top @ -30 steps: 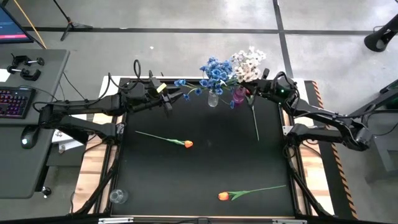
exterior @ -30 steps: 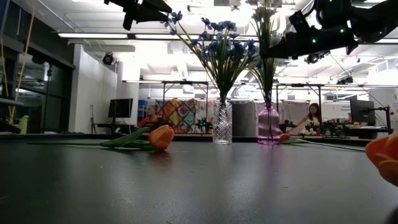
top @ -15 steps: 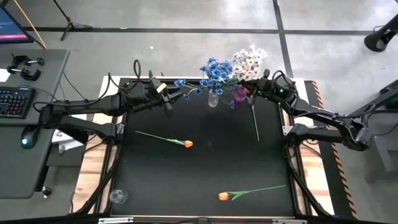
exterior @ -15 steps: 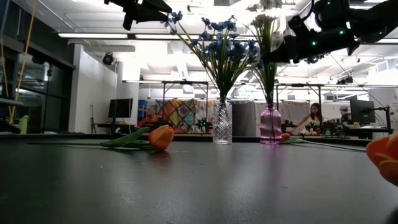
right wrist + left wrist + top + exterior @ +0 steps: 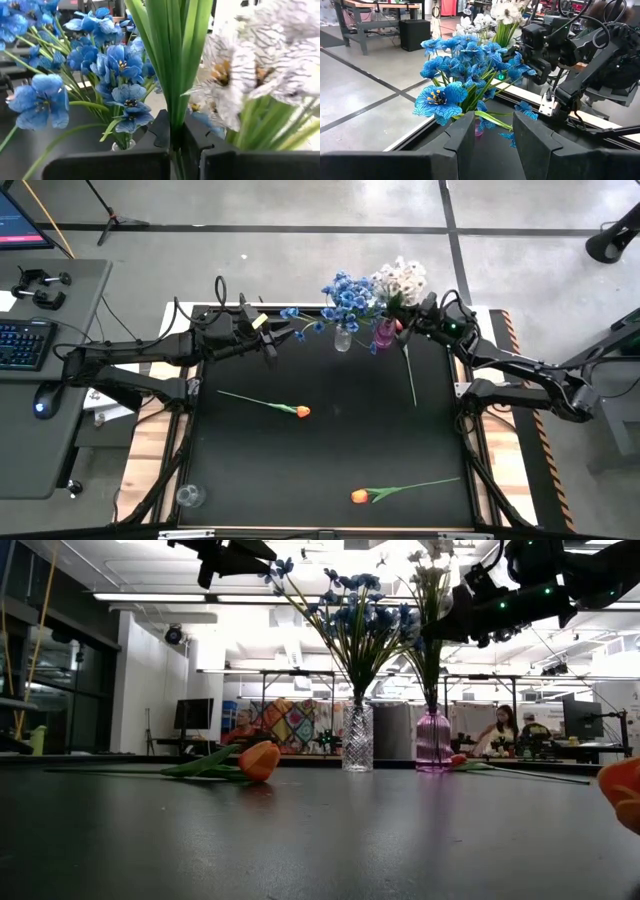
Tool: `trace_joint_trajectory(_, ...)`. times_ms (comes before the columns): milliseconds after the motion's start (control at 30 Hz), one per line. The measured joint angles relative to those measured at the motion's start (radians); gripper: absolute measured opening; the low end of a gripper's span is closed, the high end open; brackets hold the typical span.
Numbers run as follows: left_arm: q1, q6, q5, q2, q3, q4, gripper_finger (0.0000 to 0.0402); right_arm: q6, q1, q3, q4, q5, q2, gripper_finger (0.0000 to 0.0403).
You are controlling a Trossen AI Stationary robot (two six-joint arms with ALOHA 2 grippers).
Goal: Sort flowers into vase by color
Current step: Put the white flowers into the purple vase
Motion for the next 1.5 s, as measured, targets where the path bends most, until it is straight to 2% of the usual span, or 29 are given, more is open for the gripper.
trace_joint_trajectory(100, 0.0, 0.0, 0.0, 0.0, 0.0, 0.0, 0.0119, 0.045, 0.0, 0.0, -0.008, 0.0, -0.001, 0.0)
trace_joint_trajectory(467, 0.0, 0.001, 0.0, 0.0, 0.0, 0.0, 0.0119, 0.048, 0.0, 0.001, -0.098, 0.014, -0.001, 0.0)
trace_joint_trajectory(667, 0.0, 0.0, 0.0, 0.0, 0.0, 0.0, 0.0119, 0.061, 0.0, -0.006, -0.158, 0.024, 0.04, 0.0)
trace_joint_trajectory(1133, 0.0, 0.0, 0.0, 0.0, 0.0, 0.0, 0.0119, 0.063, 0.029, -0.016, -0.109, 0.021, 0.225, 0.0)
trace_joint_trajectory(1500, 0.0, 0.001, 0.0, 0.0, 0.0, 0.0, 0.0119, 0.116, 0.046, -0.019, -0.071, 0.019, 0.187, 0.0004)
